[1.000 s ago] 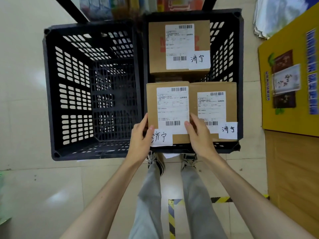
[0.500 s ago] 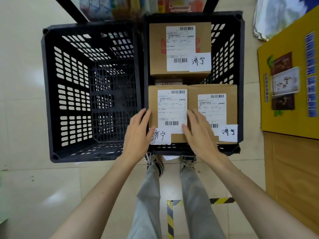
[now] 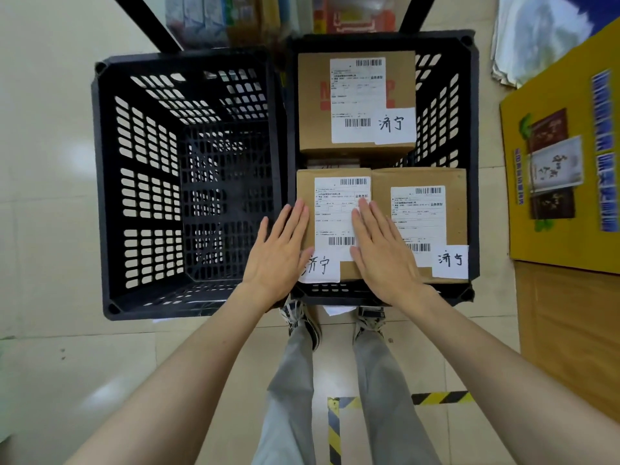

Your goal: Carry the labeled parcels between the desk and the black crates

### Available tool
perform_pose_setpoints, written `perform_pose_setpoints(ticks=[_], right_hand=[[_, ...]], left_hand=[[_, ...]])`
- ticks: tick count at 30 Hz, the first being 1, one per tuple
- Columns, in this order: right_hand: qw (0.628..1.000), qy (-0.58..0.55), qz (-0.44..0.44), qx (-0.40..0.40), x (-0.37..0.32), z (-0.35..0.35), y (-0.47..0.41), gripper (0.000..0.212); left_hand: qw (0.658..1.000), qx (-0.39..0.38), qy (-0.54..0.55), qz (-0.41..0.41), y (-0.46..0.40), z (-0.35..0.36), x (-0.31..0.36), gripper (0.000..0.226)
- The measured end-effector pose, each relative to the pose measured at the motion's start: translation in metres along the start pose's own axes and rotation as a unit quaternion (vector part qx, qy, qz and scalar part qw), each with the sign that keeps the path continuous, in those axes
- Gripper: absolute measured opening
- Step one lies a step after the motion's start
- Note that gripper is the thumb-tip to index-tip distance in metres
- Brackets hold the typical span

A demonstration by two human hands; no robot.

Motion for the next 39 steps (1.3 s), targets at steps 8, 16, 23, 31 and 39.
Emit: perform_pose_setpoints(ticks=[8,16,23,31,39], right_hand=[[0.999,-0.033,0.022,0.017,-0.009,-0.073,0.007,0.054],[0.979,0.025,0.034,0.199,-0.030,-0.300,0.026,0.042],[0.946,0.041,0.006,0.322,-0.065,-0.550,0.097,0.040],[0.916,0.062,-0.051,0.394,-0.089,-0.704,0.164,0.043],[0.897,0.103,-0.149,0.403,-0.127,-0.729,0.177,0.043]], left_hand=[[0.999,0.047,0.011,-0.003,0.016,-0.068,0.003,0.064],[0.973,0.224,-0.046,-0.018,0.055,-0.288,0.024,0.056],[0.933,0.348,-0.090,-0.033,0.140,-0.541,0.067,0.049],[0.909,0.389,-0.115,-0.098,0.221,-0.691,0.103,0.053],[0.894,0.392,-0.119,-0.184,0.291,-0.680,0.108,0.055]])
Point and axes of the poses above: each hand's wrist, its own y-axis away from the middle knuckle, its own z-axis out of the palm, x = y × z, the point moved 2 cm from there along -y, towards the middle knuckle, and after that the axes turned 4 degrees about z, right-handed, at the moved point
